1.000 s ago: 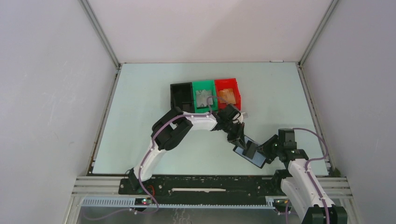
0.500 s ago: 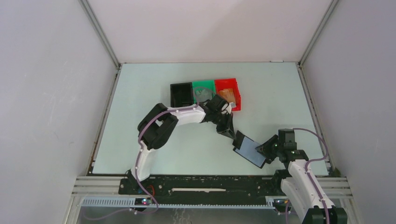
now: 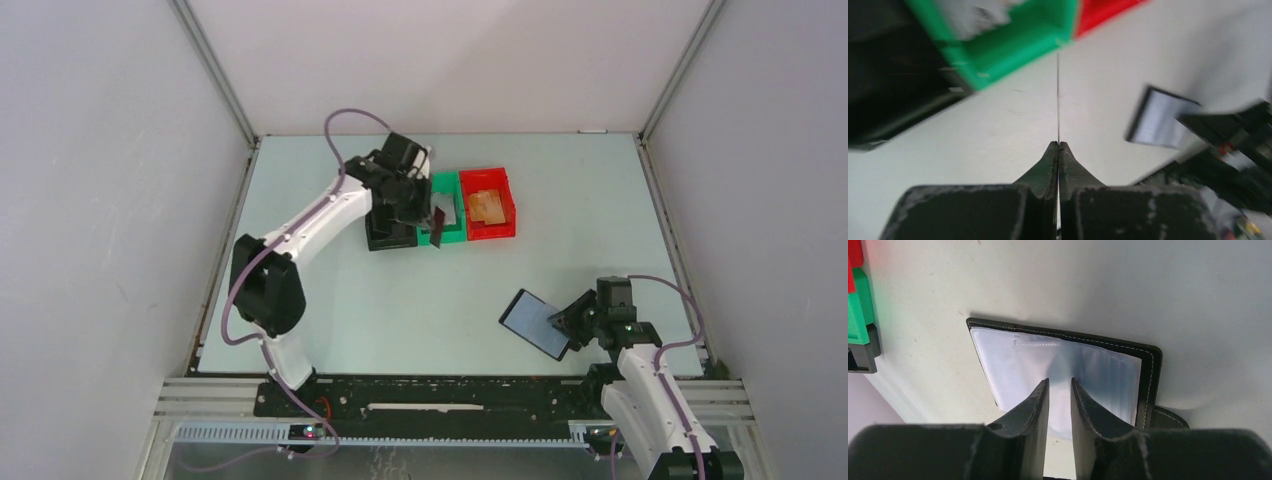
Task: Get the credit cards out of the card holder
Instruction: Place the credit card in the storage box.
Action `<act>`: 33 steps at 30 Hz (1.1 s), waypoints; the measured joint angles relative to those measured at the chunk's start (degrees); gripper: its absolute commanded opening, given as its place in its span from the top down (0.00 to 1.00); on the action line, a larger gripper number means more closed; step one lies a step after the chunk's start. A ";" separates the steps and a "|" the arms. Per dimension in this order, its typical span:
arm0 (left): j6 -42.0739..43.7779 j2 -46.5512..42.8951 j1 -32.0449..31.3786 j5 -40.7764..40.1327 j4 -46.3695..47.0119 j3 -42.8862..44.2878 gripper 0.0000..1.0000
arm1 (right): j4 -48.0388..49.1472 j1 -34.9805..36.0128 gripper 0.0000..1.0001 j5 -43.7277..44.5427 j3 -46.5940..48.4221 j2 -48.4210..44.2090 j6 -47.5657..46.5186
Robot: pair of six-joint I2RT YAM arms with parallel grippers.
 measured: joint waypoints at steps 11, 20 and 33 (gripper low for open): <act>4.81 6.84 4.42 -36.35 -17.49 19.80 1.00 | -0.42 0.00 0.69 -0.15 0.55 0.96 -0.59; 4.44 23.37 4.48 -49.68 -21.24 26.77 1.00 | -0.44 0.00 0.68 -0.22 0.87 1.60 -1.07; 3.06 27.47 4.24 -54.51 -21.90 27.76 1.00 | 0.57 0.00 0.68 -1.03 0.98 2.89 -1.07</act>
